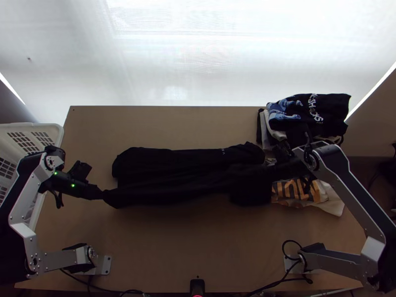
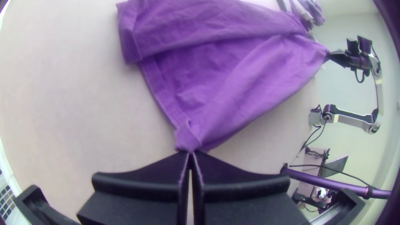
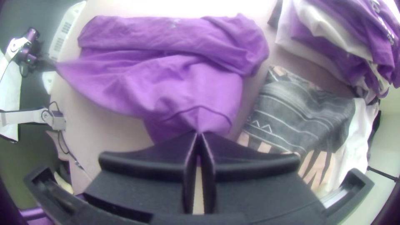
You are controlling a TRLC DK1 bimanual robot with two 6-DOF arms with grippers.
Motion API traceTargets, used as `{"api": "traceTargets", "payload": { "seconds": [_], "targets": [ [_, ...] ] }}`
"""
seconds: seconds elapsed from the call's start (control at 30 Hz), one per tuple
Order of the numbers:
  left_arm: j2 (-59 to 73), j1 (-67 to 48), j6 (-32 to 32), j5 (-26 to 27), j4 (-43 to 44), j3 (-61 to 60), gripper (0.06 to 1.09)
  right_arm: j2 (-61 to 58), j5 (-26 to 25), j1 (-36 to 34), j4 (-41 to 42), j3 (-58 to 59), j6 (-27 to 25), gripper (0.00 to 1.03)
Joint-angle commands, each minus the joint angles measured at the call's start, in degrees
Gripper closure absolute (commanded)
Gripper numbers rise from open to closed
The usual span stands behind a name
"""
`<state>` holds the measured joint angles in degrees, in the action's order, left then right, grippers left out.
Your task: Fold the t-shirt
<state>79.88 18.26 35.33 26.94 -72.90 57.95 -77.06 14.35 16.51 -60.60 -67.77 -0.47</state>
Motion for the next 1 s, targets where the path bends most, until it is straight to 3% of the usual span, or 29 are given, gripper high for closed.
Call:
{"api": "traceTargets", "payload": {
  "seconds": [0.0, 0.47, 0.97],
  "targets": [
    [3.18, -4.73, -3.25, 0.04, -0.31, 8.14, 1.05, -6.26, 0.06, 1.59, -1.1, -9.31, 0.03, 1.0],
    [17.33, -7.28, -5.98, -0.13, -1.28, 24.93, 1.05, -18.3, -0.11, 0.63, -2.51, -22.94, -0.94, 1.0],
    [26.65, -3.41, -7.47, -4.61, -0.66, 28.88, 1.05, -27.09, -1.87, -3.07, -2.68, -28.91, -2.52, 1.0]
  ]
}}
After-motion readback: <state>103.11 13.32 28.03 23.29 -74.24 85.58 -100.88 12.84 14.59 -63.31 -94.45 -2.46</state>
